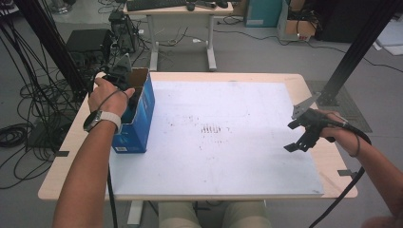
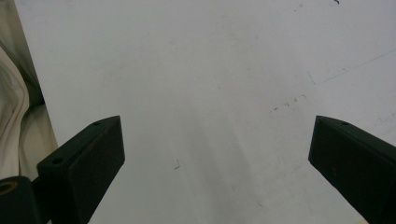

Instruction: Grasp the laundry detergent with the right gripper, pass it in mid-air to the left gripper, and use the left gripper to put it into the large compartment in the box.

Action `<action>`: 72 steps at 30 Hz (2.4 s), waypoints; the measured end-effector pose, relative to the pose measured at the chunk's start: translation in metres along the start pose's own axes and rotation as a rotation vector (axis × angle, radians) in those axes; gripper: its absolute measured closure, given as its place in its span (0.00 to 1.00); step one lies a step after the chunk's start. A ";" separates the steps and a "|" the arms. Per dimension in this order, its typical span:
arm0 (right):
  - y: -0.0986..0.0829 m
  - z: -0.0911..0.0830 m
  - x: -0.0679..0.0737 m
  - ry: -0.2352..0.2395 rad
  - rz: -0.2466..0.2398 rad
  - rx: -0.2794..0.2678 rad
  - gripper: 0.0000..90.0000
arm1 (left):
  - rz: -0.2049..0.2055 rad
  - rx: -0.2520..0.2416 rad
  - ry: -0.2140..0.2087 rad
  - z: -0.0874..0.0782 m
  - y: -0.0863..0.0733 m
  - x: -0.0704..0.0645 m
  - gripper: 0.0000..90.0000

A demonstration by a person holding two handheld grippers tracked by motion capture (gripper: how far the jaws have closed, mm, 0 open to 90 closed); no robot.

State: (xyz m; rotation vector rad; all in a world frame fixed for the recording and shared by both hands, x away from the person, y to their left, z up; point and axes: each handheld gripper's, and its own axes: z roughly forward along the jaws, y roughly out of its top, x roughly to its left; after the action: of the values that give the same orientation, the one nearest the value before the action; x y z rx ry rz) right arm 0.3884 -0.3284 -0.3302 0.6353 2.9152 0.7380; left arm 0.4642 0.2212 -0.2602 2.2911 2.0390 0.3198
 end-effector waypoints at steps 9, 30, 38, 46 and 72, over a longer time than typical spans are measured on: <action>-0.001 0.000 0.000 0.003 0.003 -0.003 0.04 | -0.007 0.000 0.000 0.000 0.000 0.000 0.42; 0.001 0.001 0.001 0.007 0.003 0.006 0.04 | 0.005 -0.003 -0.002 0.000 -0.001 0.000 0.42; 0.002 0.001 0.001 0.006 0.001 0.005 0.04 | 0.005 0.004 -0.004 0.000 -0.001 0.001 0.41; 0.002 0.002 0.000 0.008 -0.003 0.005 0.04 | 0.006 -0.003 0.000 0.000 0.000 0.000 0.42; 0.003 0.002 0.001 0.010 -0.009 0.015 0.04 | 0.011 -0.002 -0.003 0.000 0.000 0.001 0.42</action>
State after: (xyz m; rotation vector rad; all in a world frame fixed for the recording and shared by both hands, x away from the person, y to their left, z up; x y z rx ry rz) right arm 0.3892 -0.3243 -0.3307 0.6213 2.9335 0.7213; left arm 0.4640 0.2223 -0.2606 2.3010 2.0247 0.3182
